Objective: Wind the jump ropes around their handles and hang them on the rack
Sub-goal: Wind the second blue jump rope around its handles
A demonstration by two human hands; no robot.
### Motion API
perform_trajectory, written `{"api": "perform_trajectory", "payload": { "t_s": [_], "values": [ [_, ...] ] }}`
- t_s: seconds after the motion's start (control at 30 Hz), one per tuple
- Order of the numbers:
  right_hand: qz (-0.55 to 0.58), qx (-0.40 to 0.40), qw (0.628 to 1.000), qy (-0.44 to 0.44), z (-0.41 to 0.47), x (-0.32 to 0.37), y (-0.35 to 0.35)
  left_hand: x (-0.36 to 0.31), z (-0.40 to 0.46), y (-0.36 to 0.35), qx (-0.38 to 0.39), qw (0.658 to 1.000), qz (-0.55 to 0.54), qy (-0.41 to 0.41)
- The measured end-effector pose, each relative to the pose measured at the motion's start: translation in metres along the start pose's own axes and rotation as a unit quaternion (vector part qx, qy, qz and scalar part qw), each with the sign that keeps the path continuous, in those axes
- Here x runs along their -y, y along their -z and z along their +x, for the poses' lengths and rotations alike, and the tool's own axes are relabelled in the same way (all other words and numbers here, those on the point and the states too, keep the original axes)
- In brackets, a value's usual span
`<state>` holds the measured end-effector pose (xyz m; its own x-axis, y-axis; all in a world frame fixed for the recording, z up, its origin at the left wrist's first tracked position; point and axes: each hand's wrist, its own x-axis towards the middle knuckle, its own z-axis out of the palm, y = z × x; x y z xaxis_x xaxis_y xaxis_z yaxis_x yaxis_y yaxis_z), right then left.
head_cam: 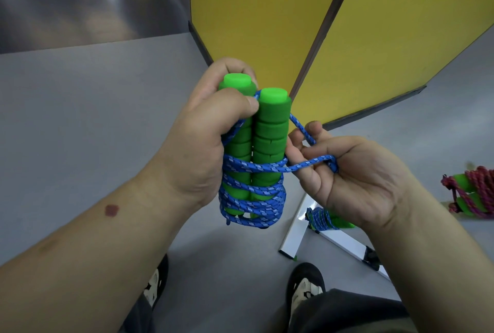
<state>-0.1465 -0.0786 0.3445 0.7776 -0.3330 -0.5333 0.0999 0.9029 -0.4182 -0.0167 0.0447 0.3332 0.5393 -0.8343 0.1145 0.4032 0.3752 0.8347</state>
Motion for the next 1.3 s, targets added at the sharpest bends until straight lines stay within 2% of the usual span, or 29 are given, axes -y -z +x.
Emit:
{"api": "perform_trajectory", "payload": {
  "t_s": [0.17, 0.37, 0.53, 0.73, 0.97, 1.07, 1.2, 1.3],
  "values": [
    [0.003, 0.004, 1.0, 0.006, -0.002, 0.006, 0.003, 0.0, -0.003, -0.004, 0.051, 0.998, -0.016, 0.017],
    [0.003, 0.026, 0.999, 0.027, -0.003, 0.006, 0.0, 0.003, 0.006, 0.006, -0.04, 0.998, -0.022, 0.034],
    [-0.026, 0.071, 0.997, 0.027, -0.005, -0.002, -0.004, 0.005, 0.001, -0.001, -0.065, 0.997, -0.036, 0.011],
    [-0.023, 0.126, 0.991, 0.03, -0.009, -0.007, -0.008, 0.006, 0.002, 0.001, -0.077, 0.994, 0.083, -0.003],
    [-0.049, 0.12, 0.989, 0.071, -0.009, -0.013, -0.009, 0.014, 0.005, -0.003, -0.166, 0.977, 0.132, -0.012],
    [-0.079, 0.111, 0.988, 0.072, -0.01, -0.015, -0.01, 0.016, -0.002, -0.009, -0.136, 0.97, 0.202, -0.011],
    [-0.103, 0.108, 0.987, 0.062, -0.01, -0.014, -0.011, 0.011, -0.005, -0.016, -0.089, 0.979, 0.177, 0.039],
    [-0.13, 0.097, 0.985, 0.058, -0.007, -0.016, -0.009, 0.012, -0.004, -0.012, -0.091, 0.974, 0.203, 0.039]
  ]
}}
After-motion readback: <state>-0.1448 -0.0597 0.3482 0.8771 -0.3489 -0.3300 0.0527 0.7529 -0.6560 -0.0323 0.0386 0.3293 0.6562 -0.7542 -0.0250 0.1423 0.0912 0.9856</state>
